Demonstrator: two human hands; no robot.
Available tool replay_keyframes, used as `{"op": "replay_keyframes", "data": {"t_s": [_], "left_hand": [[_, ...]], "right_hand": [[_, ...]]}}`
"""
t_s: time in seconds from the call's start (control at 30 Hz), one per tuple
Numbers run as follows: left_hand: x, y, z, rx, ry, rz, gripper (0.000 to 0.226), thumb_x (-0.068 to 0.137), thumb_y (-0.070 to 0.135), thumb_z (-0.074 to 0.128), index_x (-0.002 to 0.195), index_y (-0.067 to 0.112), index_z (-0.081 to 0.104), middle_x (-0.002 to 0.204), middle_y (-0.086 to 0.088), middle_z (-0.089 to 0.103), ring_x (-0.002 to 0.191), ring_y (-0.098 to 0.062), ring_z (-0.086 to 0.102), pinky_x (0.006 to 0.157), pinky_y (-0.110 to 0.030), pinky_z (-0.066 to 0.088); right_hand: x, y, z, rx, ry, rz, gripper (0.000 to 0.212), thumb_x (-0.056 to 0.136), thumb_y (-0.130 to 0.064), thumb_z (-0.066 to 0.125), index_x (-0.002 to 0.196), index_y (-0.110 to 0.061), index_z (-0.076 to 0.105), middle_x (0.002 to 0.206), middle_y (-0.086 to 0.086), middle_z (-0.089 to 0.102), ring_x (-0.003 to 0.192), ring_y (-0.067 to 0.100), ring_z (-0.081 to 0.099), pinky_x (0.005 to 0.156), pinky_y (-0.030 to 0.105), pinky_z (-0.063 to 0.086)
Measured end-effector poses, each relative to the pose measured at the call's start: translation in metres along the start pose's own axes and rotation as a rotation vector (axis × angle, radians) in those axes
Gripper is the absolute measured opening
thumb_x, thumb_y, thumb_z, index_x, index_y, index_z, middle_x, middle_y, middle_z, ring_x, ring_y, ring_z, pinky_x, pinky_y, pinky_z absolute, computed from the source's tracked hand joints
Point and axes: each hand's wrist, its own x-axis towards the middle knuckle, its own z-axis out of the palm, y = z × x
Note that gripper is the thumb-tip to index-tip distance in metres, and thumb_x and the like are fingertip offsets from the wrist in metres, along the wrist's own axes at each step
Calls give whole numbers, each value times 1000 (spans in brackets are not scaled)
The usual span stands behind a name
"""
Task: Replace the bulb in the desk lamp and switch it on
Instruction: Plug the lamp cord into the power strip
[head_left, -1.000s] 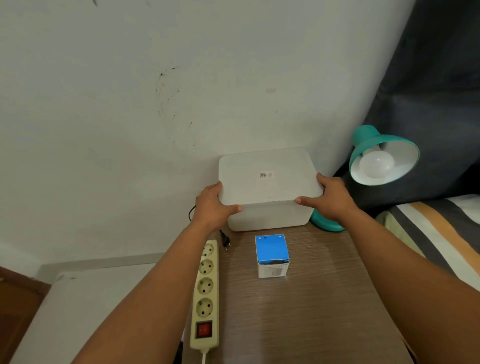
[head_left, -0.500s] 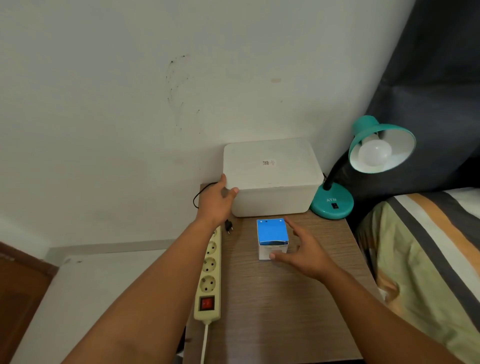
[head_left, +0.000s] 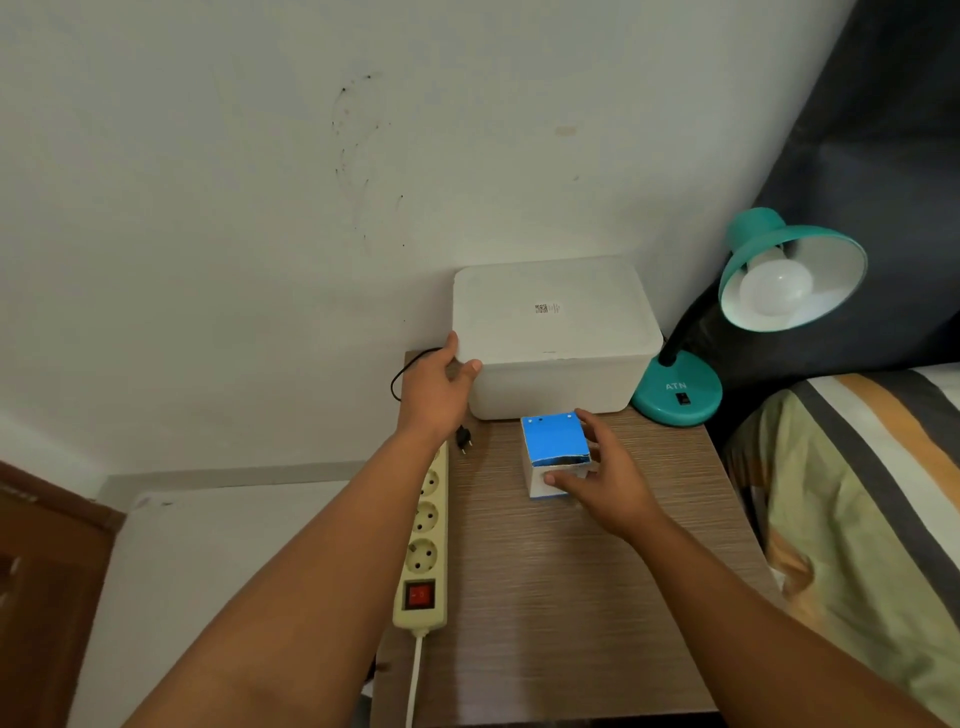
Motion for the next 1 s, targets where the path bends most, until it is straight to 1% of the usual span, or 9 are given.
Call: {"op": "replay_keyframes", "data": {"t_s": [0.17, 0.33, 0.43, 0.47, 0.57, 0.63, 0.7, 0.83, 1.0], "left_hand": [[0, -4, 3, -9, 11, -12, 60, 97, 36, 60, 151, 20, 39, 150, -3, 49, 139, -19, 44, 116, -35, 35], [-17, -11, 1, -16, -12, -1, 61, 99, 31, 59, 154, 24, 34, 147, 0, 52, 134, -15, 48, 105, -18, 34], [-48, -27, -2, 2, -13, -79, 61, 100, 29, 58, 154, 18, 32, 126, -1, 60, 108, -10, 59, 83, 0, 37], [-60, -36, -3, 22, -13, -105, 62, 99, 29, 58, 154, 17, 32, 124, -2, 59, 108, -11, 57, 82, 1, 36], [-96, -67, -2, 101, -24, -166, 65, 96, 35, 61, 153, 14, 35, 147, -9, 48, 135, -25, 46, 107, -26, 36], [-121, -83, -2, 166, -24, -190, 68, 94, 35, 63, 152, 13, 35, 151, -10, 42, 138, -28, 38, 111, -34, 33], [-144, -97, -1, 190, -2, -206, 71, 90, 36, 66, 151, 14, 36, 151, -8, 38, 137, -28, 33, 112, -36, 33], [-175, -117, 1, 128, -6, -237, 73, 82, 41, 69, 146, 20, 41, 138, -5, 48, 124, -26, 47, 103, -43, 48], [-189, -127, 6, 100, 1, -247, 83, 86, 44, 70, 154, 17, 31, 142, -4, 47, 126, -21, 48, 103, -39, 49]], "right_hand": [[12, -9, 2, 5, 62, -7, 93, 78, -19, 83, 152, -28, 27, 147, -4, 44, 125, 10, 43, 102, 33, 42], [8, -7, 4, -38, 121, 30, 108, 72, -22, 88, 155, -24, 20, 152, 1, 38, 136, 20, 41, 109, 41, 41], [-8, 2, 5, -104, 273, 84, 82, 69, -32, 89, 135, -16, 43, 127, 2, 51, 115, 23, 53, 94, 43, 50], [-14, 5, 7, -107, 290, 105, 67, 70, -33, 87, 123, -17, 49, 115, 0, 53, 105, 21, 55, 86, 39, 51], [-33, 12, 17, -100, 202, 109, 32, 80, -32, 78, 95, -13, 56, 89, 2, 57, 81, 17, 55, 70, 33, 48], [-39, 11, 29, -143, 104, 91, 20, 86, -30, 72, 88, -15, 59, 81, 3, 62, 76, 18, 58, 73, 40, 53], [-41, 5, 45, -202, 14, 80, 11, 89, -26, 68, 91, -18, 62, 82, 2, 65, 80, 20, 63, 78, 42, 56], [-28, -17, 81, -328, -59, -33, 19, 94, -21, 62, 111, -14, 65, 97, -1, 66, 85, 12, 59, 77, 26, 47], [7, -43, 115, -448, -14, -131, 30, 94, -14, 56, 122, -10, 66, 114, 11, 70, 99, 26, 65, 88, 34, 50]]}}
